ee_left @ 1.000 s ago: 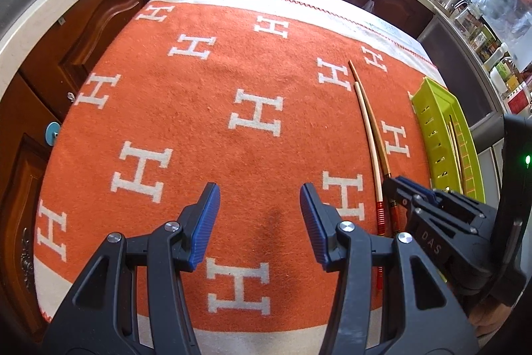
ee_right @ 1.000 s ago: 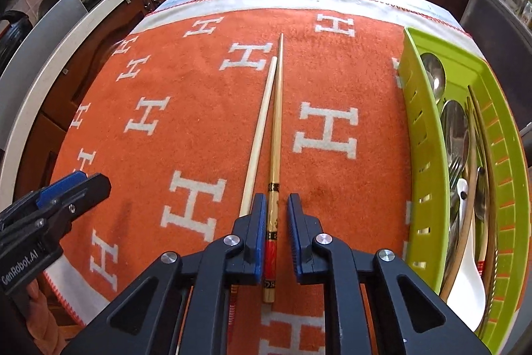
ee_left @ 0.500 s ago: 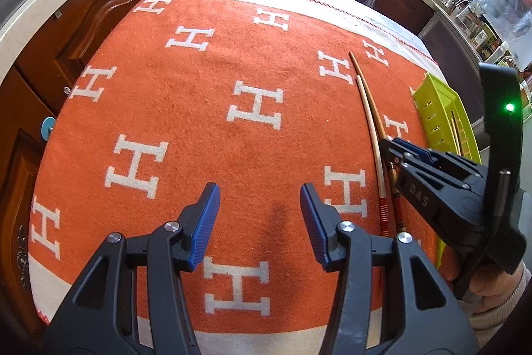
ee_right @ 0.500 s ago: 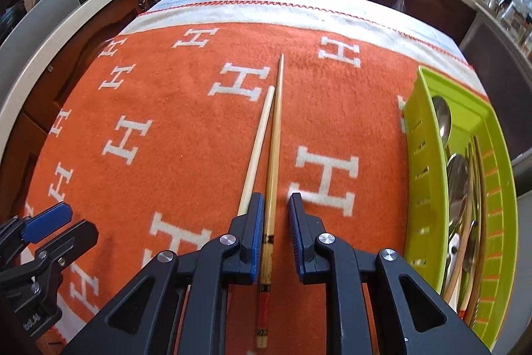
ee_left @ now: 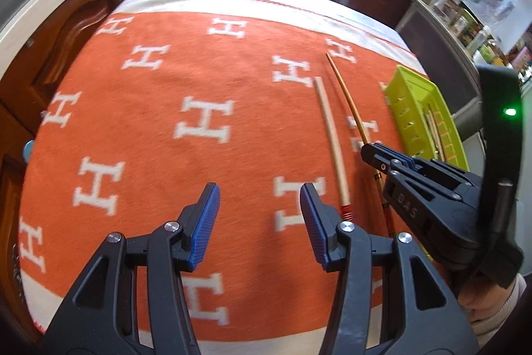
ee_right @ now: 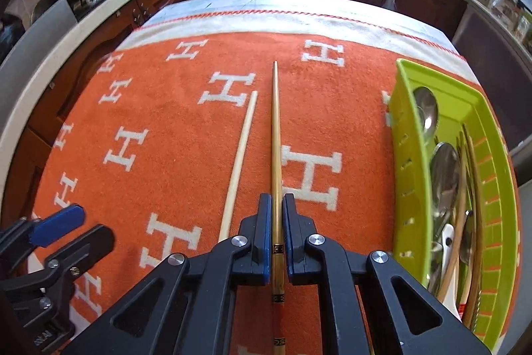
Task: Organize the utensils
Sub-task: 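Grasp the red-banded chopstick with the left tool while the right holds its chopstick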
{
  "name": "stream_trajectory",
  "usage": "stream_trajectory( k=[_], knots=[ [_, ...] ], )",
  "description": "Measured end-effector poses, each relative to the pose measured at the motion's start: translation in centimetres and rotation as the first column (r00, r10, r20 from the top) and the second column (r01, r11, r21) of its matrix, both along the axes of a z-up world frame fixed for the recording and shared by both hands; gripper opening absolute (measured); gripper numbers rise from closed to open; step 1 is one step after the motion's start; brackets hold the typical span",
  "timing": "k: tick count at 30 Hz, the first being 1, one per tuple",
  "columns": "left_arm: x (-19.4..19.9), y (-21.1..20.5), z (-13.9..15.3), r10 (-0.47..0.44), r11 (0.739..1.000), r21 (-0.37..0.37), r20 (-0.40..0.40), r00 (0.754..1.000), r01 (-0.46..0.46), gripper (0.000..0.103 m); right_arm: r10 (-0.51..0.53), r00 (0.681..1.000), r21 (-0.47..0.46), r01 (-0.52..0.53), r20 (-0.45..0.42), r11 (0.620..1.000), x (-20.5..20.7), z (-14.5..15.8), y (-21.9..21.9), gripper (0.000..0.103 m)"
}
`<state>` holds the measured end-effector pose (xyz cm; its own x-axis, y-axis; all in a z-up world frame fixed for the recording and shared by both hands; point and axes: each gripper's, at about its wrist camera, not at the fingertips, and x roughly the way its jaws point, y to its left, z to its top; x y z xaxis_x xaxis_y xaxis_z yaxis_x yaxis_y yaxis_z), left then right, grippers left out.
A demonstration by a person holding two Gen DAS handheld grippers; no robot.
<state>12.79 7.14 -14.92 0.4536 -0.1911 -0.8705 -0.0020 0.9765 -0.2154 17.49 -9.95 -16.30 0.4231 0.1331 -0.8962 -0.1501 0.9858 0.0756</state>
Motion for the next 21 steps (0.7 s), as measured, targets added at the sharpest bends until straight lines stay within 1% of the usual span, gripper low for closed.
stream_trajectory(
  k=[4,7,11,13,14,17,18,20,21],
  knots=[
    [1.0,-2.2,-0.4,-0.041,0.999,-0.008,-0.001,0.999,0.041,0.047,-0.044,0.999,0.055,0.043,0.020,0.998,-0.9,1.7,-2.2,0.006],
    [1.7,-3.9,-0.7,-0.066,0.998,-0.013,-0.004,0.998,0.066,0.047,-0.066,0.997,0.073,0.063,0.028,0.995,-1.5,2.7,-3.7,0.006],
    [2.5,-5.9,-1.3,-0.088,0.996,0.006,-0.013,0.996,0.088,0.047,-0.087,0.995,0.111,0.082,0.040,0.990,-2.2,3.8,-5.3,0.006],
    [2.8,-6.7,-1.6,-0.094,0.995,0.033,-0.017,0.995,0.095,0.047,-0.094,0.994,0.131,0.087,0.047,0.988,-2.7,4.3,-5.9,0.006],
    [2.9,-7.2,-2.0,-0.094,0.994,0.053,-0.028,0.995,0.095,0.047,-0.096,0.994,0.136,0.088,0.051,0.987,-2.9,4.5,-6.2,0.006],
    [3.2,-8.1,-2.9,-0.091,0.992,0.081,-0.057,0.994,0.095,0.047,-0.098,0.994,0.152,0.088,0.058,0.984,-3.3,5.0,-6.7,0.006],
    [3.2,-8.4,-2.8,-0.090,0.991,0.100,-0.041,0.995,0.093,0.046,-0.098,0.993,0.155,0.088,0.060,0.984,-3.4,5.1,-6.8,0.006],
    [3.2,-9.1,-3.0,-0.096,0.985,0.142,-0.038,0.995,0.100,0.043,-0.097,0.993,0.163,0.085,0.061,0.983,-3.6,5.3,-7.0,0.006],
    [3.1,-9.4,-3.1,-0.098,0.978,0.180,-0.034,0.995,0.102,0.034,-0.098,0.993,0.167,0.086,0.062,0.982,-3.7,5.4,-7.1,0.006]
  ],
)
